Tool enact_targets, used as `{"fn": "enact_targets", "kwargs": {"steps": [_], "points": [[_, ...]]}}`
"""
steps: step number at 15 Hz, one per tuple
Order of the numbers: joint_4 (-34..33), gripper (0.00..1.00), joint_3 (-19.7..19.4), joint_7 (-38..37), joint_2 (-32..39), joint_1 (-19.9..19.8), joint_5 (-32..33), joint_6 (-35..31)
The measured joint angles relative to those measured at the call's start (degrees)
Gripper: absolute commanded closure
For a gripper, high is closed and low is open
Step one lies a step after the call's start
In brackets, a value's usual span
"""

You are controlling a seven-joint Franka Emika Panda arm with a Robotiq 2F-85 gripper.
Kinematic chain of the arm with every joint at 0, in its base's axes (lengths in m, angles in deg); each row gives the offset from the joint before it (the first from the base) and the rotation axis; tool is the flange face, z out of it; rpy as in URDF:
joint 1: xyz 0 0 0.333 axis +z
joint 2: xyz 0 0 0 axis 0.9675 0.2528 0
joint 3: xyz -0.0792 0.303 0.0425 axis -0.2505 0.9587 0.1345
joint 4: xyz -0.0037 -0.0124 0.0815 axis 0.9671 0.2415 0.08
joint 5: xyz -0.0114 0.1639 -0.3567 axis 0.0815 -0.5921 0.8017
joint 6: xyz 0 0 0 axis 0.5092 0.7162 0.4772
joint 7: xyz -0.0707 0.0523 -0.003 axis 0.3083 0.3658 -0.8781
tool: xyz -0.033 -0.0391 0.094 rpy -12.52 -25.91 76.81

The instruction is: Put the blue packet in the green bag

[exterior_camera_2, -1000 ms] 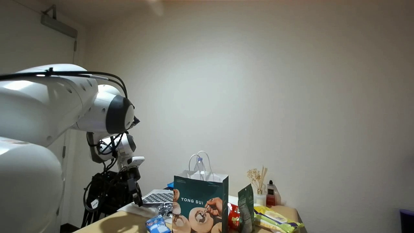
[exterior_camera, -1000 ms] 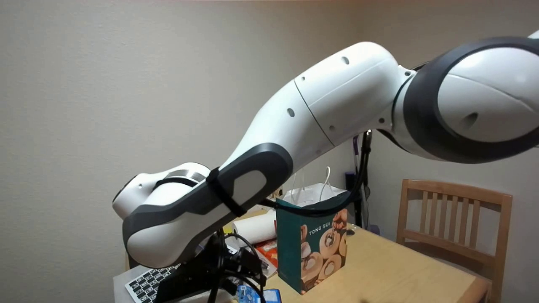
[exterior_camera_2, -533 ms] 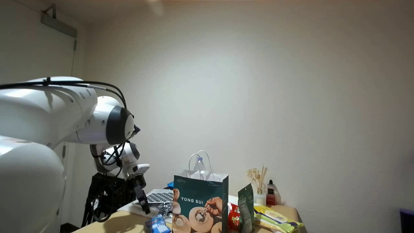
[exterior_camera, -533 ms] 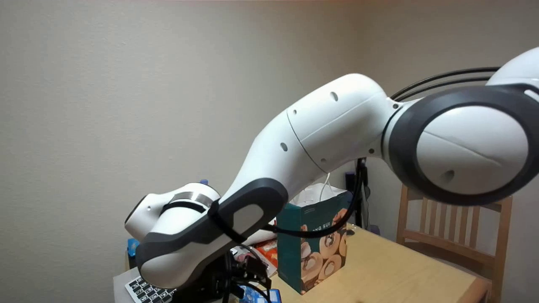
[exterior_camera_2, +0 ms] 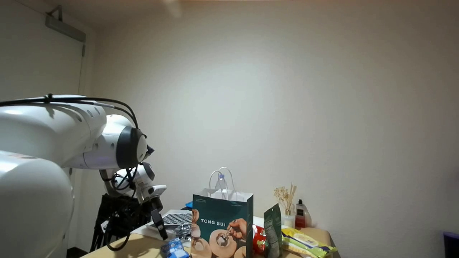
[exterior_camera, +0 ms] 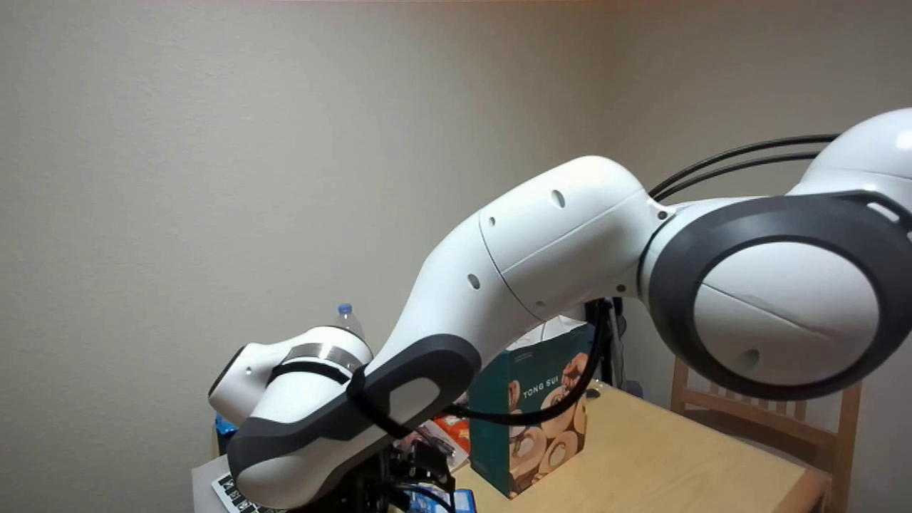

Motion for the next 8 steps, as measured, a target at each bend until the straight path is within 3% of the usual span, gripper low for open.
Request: {"fn": "enact_targets", "kwargs": {"steps": [5, 6, 7, 8], "points": [[-0.3, 0.0, 1.3, 5.3, 2.5, -1.8, -0.1, -3.6], [-0.7, 0.08, 1.3, 6.4, 3.0, -2.2, -0.1, -4.1], [-1.2, 0.26, 1.4, 7.2, 3.3, -2.5, -0.1, -4.4], [-1.6, 0.33, 1.5, 8.0, 3.5, -2.8, -0.1, -4.6]]}}
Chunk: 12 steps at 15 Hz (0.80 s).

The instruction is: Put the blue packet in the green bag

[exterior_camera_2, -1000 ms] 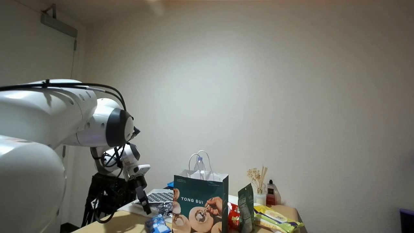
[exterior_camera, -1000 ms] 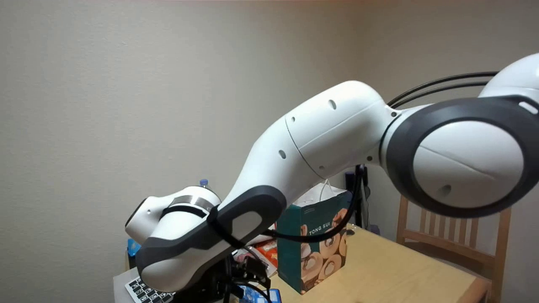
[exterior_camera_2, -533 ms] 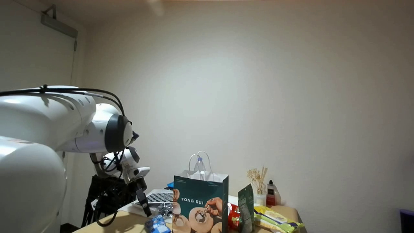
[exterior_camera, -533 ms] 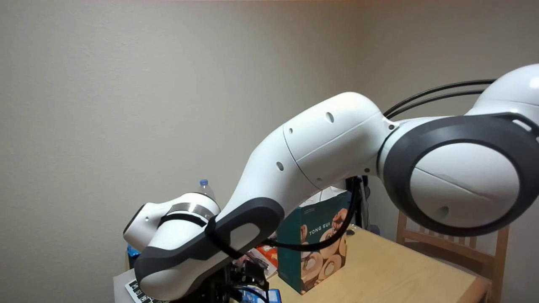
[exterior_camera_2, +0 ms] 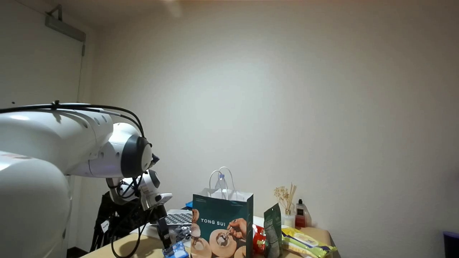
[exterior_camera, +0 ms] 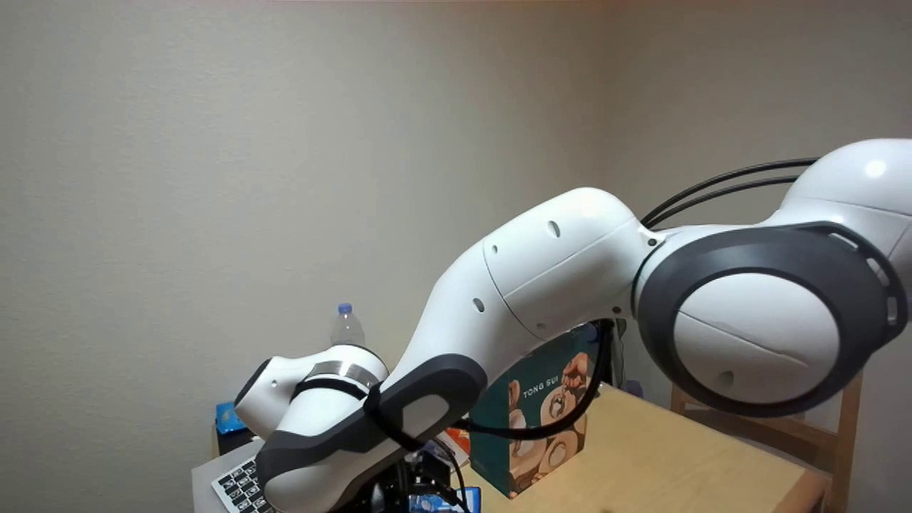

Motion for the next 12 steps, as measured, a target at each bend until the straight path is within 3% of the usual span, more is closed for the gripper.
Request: {"fn": "enact_targets", "kwargs": {"steps": [9, 12], "points": [[-0.8, 0.92, 3.1, 0.7, 0.0, -2.9, -2.6, -1.7], [-0.8, 1.0, 4.8, 0.7, 0.0, -4.7, -4.7, -2.7]]}}
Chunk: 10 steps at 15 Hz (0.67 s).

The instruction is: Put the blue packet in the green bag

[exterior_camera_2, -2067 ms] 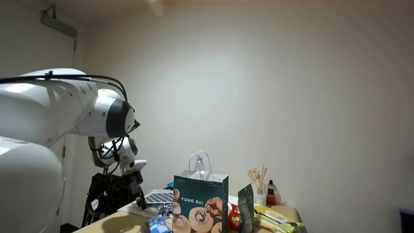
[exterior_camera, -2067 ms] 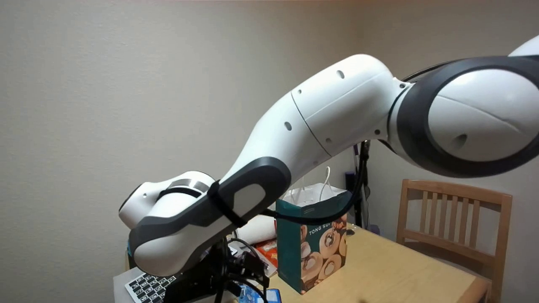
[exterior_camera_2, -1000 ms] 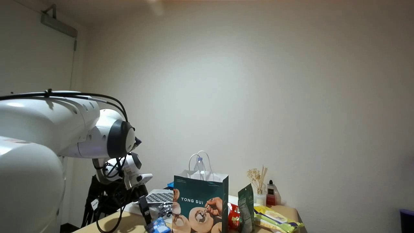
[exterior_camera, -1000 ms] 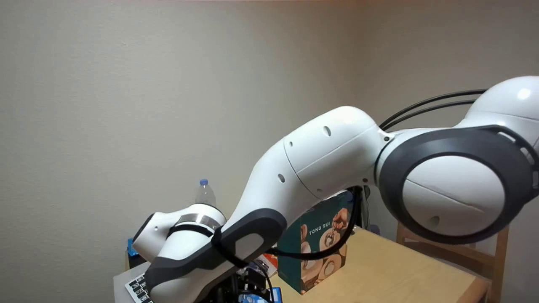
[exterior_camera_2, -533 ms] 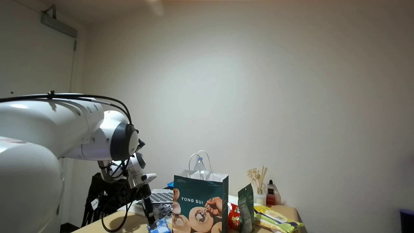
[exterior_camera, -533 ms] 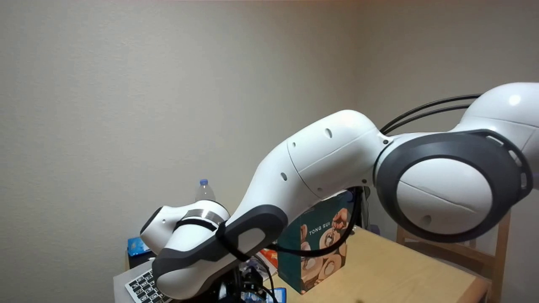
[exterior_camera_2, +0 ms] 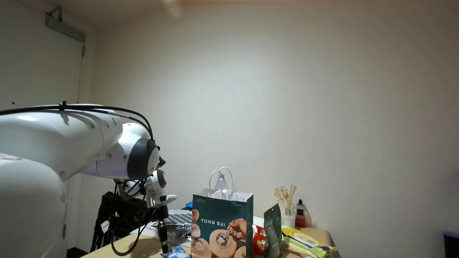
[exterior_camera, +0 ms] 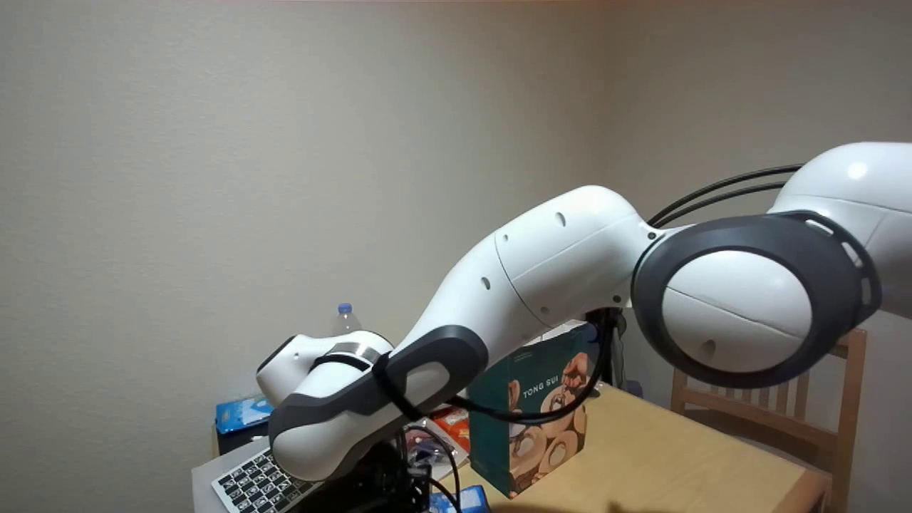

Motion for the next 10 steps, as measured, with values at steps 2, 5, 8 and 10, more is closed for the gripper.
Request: {"fn": "enact_targets", "kwargs": {"steps": [2, 5, 8, 10], "points": [[0.1, 1.0, 1.2, 0.0, 0.0, -1.3, -1.7, -0.8], [0.7, 0.93, 2.4, -0.1, -0.5, -3.1, -3.2, -2.0], [3.0, 0.49, 2.1, -0.9, -2.0, -3.2, -3.0, -2.1], [3.0, 0.36, 2.1, -0.9, -2.0, -3.1, -3.0, -2.1]]}}
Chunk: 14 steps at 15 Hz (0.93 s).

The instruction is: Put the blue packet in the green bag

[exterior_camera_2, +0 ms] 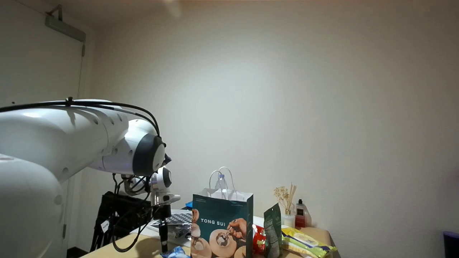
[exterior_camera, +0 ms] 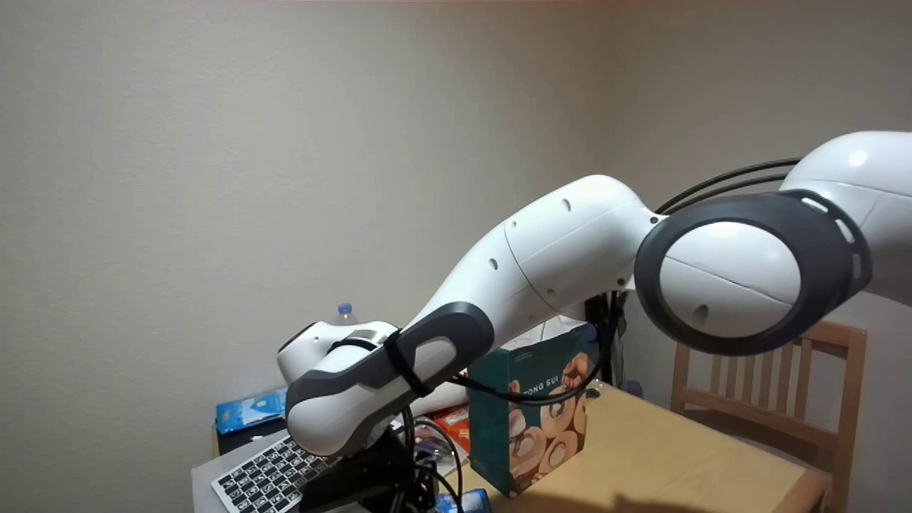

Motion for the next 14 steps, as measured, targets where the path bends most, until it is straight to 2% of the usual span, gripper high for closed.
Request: {"fn": "enact_targets", "kwargs": {"steps": [3, 5, 7, 8, 9, 10, 14], "points": [[0.9, 0.17, 0.0, 0.0, -0.2, -0.4, 0.0, -1.7], [2.9, 0.04, 0.1, 0.0, -0.6, -1.5, 0.0, -6.2], [5.3, 0.0, 0.3, 0.1, -0.9, -2.9, 0.0, -11.8], [6.4, 0.34, 0.4, 0.2, -1.0, -3.7, -0.1, -14.0], [7.4, 0.3, 0.8, 0.3, -1.1, -4.5, -0.3, -15.7], [8.2, 0.32, 1.6, 0.5, -1.4, -5.4, -0.5, -16.6], [10.4, 0.57, 4.0, 0.5, -2.1, -8.0, -0.9, -20.1]]}}
